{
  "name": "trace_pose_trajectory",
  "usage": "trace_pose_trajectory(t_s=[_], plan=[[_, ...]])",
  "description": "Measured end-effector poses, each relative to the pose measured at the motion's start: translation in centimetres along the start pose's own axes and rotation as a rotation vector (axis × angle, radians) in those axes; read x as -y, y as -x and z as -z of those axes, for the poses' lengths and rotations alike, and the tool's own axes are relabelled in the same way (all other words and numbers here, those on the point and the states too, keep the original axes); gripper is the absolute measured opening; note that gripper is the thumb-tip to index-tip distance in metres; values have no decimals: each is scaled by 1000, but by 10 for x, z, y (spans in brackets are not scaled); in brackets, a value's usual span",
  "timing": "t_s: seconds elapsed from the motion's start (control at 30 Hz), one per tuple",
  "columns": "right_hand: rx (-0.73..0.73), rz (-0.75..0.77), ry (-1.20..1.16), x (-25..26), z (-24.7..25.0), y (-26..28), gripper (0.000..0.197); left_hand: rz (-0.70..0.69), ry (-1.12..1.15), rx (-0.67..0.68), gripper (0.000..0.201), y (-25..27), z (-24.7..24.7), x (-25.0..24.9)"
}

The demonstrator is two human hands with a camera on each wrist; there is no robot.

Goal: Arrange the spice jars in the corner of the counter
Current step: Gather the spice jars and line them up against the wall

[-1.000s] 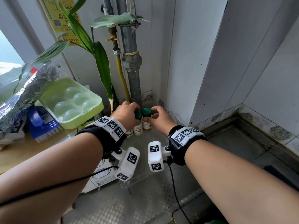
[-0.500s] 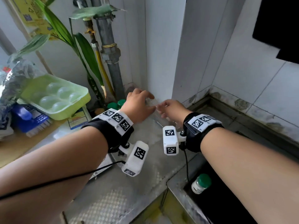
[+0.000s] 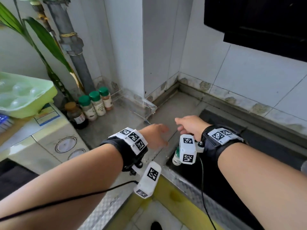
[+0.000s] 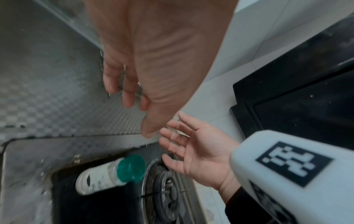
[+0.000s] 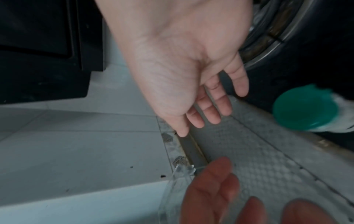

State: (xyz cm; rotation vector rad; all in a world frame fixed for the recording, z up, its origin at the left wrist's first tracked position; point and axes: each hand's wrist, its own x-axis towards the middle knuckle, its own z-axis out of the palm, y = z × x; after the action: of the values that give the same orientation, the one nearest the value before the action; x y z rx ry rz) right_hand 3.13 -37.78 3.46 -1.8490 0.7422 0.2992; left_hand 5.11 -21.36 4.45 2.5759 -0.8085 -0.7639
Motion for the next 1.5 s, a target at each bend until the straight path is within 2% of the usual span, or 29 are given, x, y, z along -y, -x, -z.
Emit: trace_pose_trajectory(t_s=[0.13,0.2,0.43,0.67,0.8,0.9,0.97,1.07,1.17,1.23,1.37,1.5], plan=[[-7,-111,-50,-34,12,12,35,-13,-45,121,65,-5,-26,-17],[14,-156,-72,-47,15,16,42,-15,-53,138,70,-8,-37,-22],[72,-175,-211,-70,17,26,55,-19,-9,119,66,-20,-56,-30],[118,-157,-259,-68,12,27,52,-21,-36,56,61,-31,-61,-32],[137,-147,-259,-64,9,26,43,22,-49,36,51,-37,-61,-30],[125,-123,-169,-57,11,24,32,62,23,22,46,-39,-50,-25],[140,-79,-48,-52,14,20,37,78,65,-3,43,-39,-38,-23],[239,12,63,-36,13,16,42,86,67,-61,42,-37,-11,-19],[355,88,54,-15,4,7,30,107,36,-112,50,-34,17,-13],[379,115,32,-1,-5,-2,24,133,27,-140,49,-31,34,-5],[416,162,31,27,-22,-9,25,179,13,-207,40,-27,59,15],[464,229,43,57,-45,-20,25,235,35,-305,46,-19,80,41]])
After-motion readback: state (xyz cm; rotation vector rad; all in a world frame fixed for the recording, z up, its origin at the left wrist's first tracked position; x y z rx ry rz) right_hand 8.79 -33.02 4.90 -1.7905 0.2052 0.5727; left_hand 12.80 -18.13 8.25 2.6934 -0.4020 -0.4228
